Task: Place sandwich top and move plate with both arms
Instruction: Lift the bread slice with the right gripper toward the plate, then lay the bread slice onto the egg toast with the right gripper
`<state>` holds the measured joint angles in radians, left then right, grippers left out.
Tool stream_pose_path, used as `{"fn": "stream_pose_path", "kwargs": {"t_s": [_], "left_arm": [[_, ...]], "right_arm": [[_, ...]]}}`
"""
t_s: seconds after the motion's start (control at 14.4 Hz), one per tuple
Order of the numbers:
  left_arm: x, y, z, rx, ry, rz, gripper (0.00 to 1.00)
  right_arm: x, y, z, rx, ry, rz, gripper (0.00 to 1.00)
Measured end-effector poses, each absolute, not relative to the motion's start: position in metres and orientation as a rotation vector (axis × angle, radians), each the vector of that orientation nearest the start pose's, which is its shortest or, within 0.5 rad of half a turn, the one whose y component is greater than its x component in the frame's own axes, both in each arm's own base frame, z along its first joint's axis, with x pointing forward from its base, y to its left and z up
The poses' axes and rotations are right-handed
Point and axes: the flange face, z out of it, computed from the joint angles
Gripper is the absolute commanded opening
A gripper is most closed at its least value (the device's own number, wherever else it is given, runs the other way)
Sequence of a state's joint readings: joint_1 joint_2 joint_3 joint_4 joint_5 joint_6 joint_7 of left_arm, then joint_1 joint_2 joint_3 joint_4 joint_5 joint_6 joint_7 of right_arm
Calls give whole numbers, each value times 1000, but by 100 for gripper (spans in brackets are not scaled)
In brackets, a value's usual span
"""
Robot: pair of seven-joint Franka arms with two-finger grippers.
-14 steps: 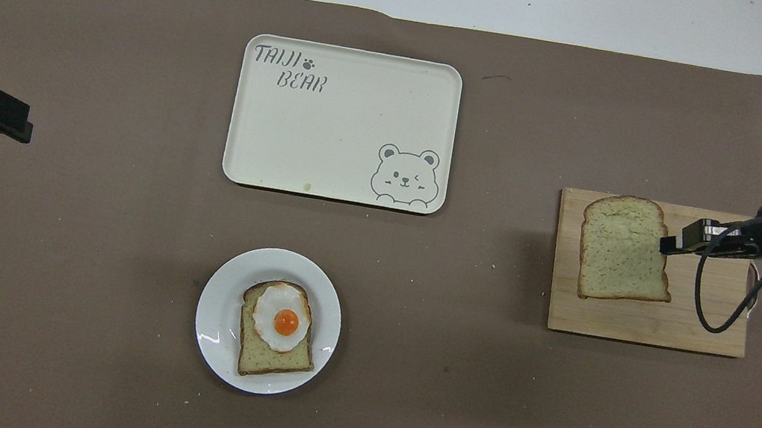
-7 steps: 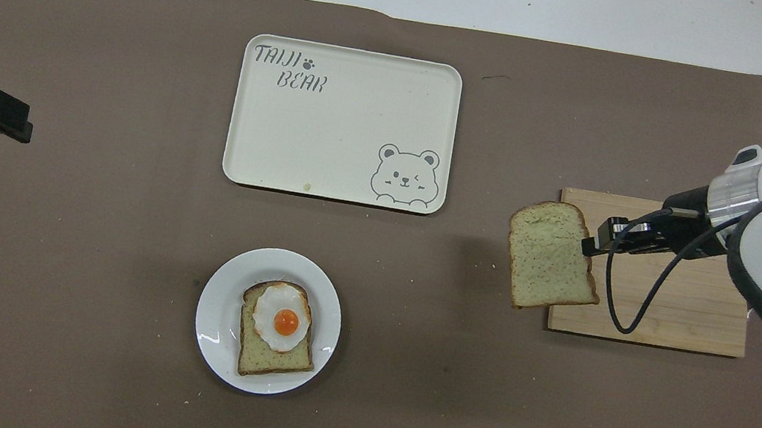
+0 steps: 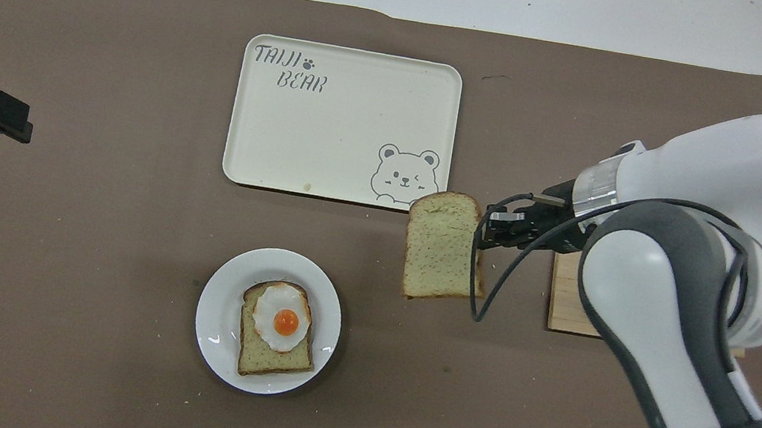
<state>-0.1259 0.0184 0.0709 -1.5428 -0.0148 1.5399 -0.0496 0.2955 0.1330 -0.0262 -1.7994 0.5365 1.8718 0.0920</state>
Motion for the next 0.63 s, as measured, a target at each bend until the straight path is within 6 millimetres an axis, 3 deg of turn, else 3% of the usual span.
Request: {"fn": "stream_pose_path", "kwargs": {"t_s": [0.14, 0.49, 0.63], "left_arm": [[556, -33, 625, -3154, 9, 35, 100], [556, -33, 625, -3154, 9, 35, 100], [556, -33, 625, -3154, 9, 35, 100]], "right_arm": [[556, 233, 477, -2651, -5, 184, 0], [538, 284, 483, -2575, -1, 193, 0], [527, 319, 482, -2574, 29, 156, 0]]}}
